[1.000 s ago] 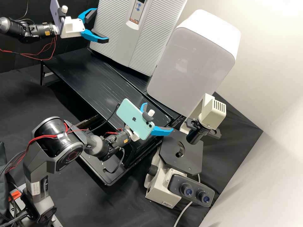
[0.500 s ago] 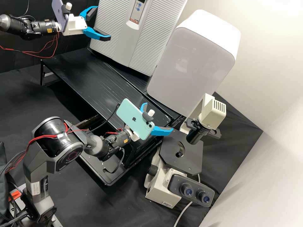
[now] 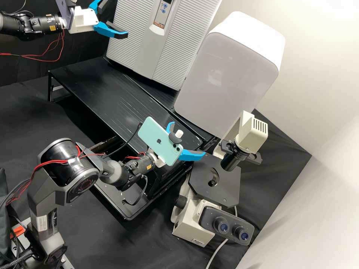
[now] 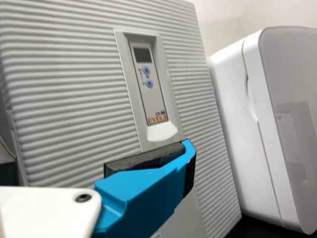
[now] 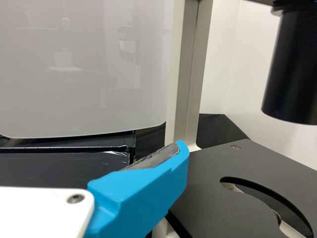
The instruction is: Open the incubator door
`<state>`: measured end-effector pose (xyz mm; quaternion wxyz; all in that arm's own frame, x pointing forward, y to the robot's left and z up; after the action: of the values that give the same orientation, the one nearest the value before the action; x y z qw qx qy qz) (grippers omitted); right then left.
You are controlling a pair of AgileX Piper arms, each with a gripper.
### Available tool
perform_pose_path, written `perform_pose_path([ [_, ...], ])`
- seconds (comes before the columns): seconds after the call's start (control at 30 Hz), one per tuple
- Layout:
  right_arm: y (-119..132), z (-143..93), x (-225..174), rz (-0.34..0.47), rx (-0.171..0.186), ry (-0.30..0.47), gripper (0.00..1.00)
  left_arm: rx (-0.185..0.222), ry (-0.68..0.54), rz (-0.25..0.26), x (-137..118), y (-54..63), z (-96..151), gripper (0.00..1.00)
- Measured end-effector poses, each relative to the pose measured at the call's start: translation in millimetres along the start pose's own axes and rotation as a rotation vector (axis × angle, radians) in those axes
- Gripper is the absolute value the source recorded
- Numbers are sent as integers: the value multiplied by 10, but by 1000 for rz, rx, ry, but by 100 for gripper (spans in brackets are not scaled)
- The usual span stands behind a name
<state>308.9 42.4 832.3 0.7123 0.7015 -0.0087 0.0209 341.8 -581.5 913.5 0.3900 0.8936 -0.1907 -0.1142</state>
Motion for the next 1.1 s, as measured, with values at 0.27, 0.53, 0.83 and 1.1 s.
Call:
perform_pose_path([
  [0.27,0,0,0,0,0,0,100,5,-6,31,-27,82,14,0],
  [0.53,0,0,0,0,0,0,100,-11,-22,41,12,101,77,0],
  [0.83,0,0,0,0,0,0,100,-67,-31,29,83,41,87,0],
  [1.1,0,0,0,0,0,0,100,-101,-47,7,91,-21,156,0],
])
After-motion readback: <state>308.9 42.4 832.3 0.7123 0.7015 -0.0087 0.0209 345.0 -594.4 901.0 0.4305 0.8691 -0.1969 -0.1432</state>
